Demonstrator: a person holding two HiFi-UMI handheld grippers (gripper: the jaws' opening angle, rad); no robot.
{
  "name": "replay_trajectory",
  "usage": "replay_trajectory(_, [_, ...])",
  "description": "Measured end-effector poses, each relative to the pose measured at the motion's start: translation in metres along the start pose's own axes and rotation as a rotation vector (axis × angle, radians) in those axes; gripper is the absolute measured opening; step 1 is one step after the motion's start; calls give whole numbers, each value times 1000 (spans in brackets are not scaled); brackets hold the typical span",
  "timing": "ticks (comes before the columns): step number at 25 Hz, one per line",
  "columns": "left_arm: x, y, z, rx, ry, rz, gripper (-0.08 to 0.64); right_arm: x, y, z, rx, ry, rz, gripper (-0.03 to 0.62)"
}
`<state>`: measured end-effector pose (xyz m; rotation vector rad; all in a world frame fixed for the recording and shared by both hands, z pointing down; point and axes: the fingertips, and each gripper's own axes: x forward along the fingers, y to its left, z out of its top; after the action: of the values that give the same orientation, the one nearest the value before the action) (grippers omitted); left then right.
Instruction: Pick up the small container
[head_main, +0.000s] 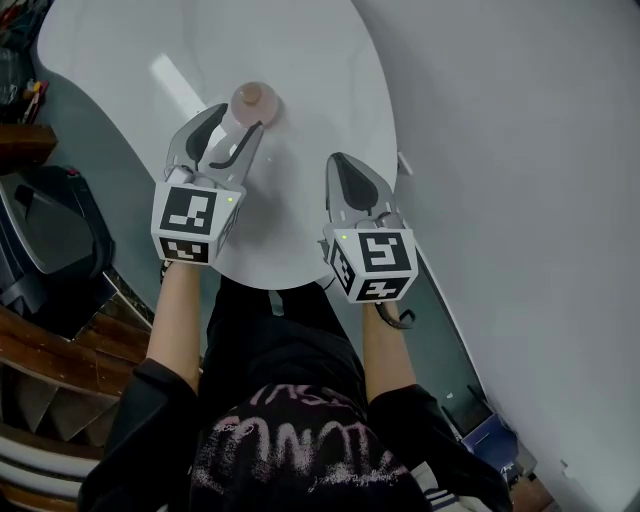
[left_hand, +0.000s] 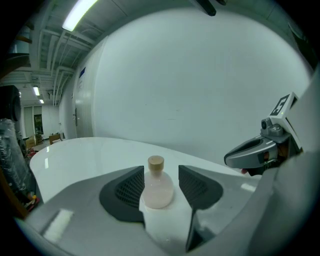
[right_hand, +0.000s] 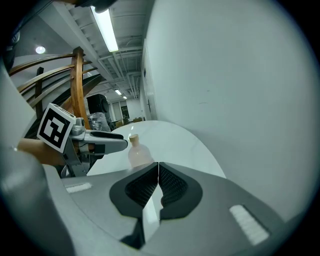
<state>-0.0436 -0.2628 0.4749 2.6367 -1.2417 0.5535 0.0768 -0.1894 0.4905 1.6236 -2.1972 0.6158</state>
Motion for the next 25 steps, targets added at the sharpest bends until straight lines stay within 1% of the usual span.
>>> replay_trajectory(6, [15,2,6,13,-4,-4,233,-1,-7,-3,7,6,-14,12])
replay_trajectory(19, [27,3,6,-35,2,-14,232,-2,-13,-7,20,18,-34,13])
replay_trajectory(25, [30,7,4,-36,2,-9,232,0,-14,-9,20,24,-37,12])
